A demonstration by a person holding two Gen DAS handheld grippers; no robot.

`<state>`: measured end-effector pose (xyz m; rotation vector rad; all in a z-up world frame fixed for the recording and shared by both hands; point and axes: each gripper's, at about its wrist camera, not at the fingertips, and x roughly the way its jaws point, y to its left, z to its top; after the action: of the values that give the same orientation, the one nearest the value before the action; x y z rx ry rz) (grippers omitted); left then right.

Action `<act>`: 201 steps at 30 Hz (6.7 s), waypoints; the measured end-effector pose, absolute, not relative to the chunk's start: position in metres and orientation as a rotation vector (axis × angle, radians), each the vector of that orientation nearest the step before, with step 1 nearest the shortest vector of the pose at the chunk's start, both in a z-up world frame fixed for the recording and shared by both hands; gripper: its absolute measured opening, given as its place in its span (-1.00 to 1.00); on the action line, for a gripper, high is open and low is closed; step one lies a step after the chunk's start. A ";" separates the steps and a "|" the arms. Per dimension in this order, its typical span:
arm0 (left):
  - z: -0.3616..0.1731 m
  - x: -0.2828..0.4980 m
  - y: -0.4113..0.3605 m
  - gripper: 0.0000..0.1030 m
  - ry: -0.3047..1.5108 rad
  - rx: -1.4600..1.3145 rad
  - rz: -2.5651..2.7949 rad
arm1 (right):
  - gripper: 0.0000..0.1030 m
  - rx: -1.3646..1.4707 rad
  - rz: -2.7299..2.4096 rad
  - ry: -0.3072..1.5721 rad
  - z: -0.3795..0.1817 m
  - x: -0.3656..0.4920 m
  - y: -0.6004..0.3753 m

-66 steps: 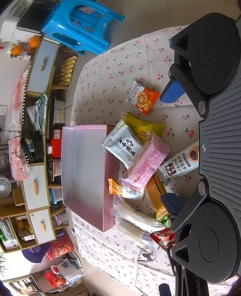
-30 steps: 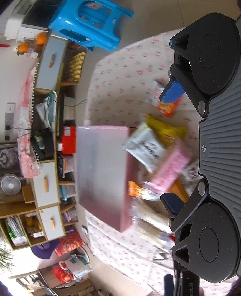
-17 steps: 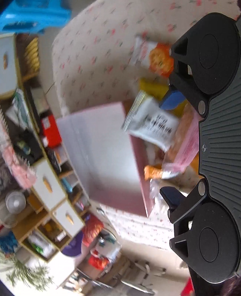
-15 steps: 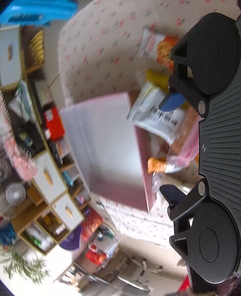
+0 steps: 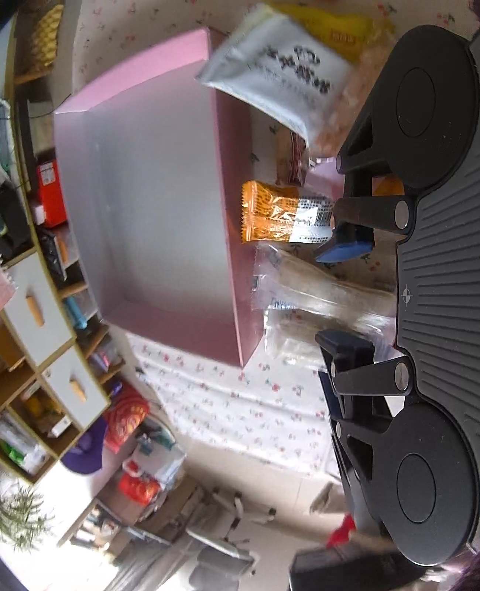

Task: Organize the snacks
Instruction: 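Close the left gripper on one clear-wrapped rice cake while the right gripper grasps the other, then carry both rice cakes with both grippers over the pink box, then open both grippers to drop the rice cakes into the pink box, then lower the left gripper onto a red wrapped candy and grasp it, then grasp a second red candy with the right gripper while the left gripper holds its candy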

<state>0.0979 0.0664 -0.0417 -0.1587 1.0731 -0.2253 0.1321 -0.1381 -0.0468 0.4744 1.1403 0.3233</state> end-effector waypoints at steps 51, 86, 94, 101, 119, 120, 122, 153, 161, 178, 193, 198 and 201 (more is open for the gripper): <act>0.006 0.158 0.048 -0.65 0.814 -0.253 -0.234 | -0.63 0.597 0.168 0.829 -0.005 0.173 -0.255; -0.036 0.179 0.003 -0.16 0.842 0.002 -0.195 | -0.31 0.463 0.159 0.888 -0.054 0.197 -0.259; -0.022 0.173 0.000 0.53 0.859 0.017 -0.225 | 0.24 0.459 0.158 0.847 -0.025 0.187 -0.261; 0.000 0.155 0.002 0.92 0.846 0.000 -0.229 | 0.65 0.471 0.161 0.801 0.012 0.167 -0.259; 0.004 0.097 0.025 0.99 0.936 -0.025 -0.108 | 0.73 0.280 0.188 0.911 0.029 0.107 -0.216; 0.002 0.093 0.027 0.99 0.944 -0.034 -0.105 | 0.73 0.277 0.195 0.914 0.028 0.104 -0.213; -0.002 0.087 0.032 0.99 0.952 -0.053 -0.110 | 0.73 0.272 0.219 0.916 0.024 0.096 -0.209; -0.031 0.060 0.078 -0.59 1.041 -0.216 -0.254 | 0.73 0.098 0.573 1.042 -0.008 0.052 -0.112; -0.022 0.054 0.102 -0.59 1.011 -0.233 -0.194 | 0.70 -0.009 0.704 0.999 -0.004 0.040 -0.078; -0.017 0.052 0.123 -0.59 0.997 -0.271 -0.161 | 0.13 -0.364 0.792 1.016 -0.035 0.013 -0.020; -0.014 0.053 0.124 -0.59 0.986 -0.276 -0.150 | -0.50 -0.384 0.808 0.999 -0.034 0.009 -0.016; -0.010 0.055 0.125 -0.59 0.973 -0.288 -0.144 | -0.50 -0.307 0.774 0.989 -0.023 0.019 -0.027; -0.008 0.057 0.123 -0.59 0.966 -0.295 -0.142 | -0.50 -0.260 0.751 0.981 -0.016 0.026 -0.036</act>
<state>0.0571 0.1235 -0.0082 -0.2954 0.9662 -0.1417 0.0264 -0.0357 -0.0161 -0.2605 0.9806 0.7514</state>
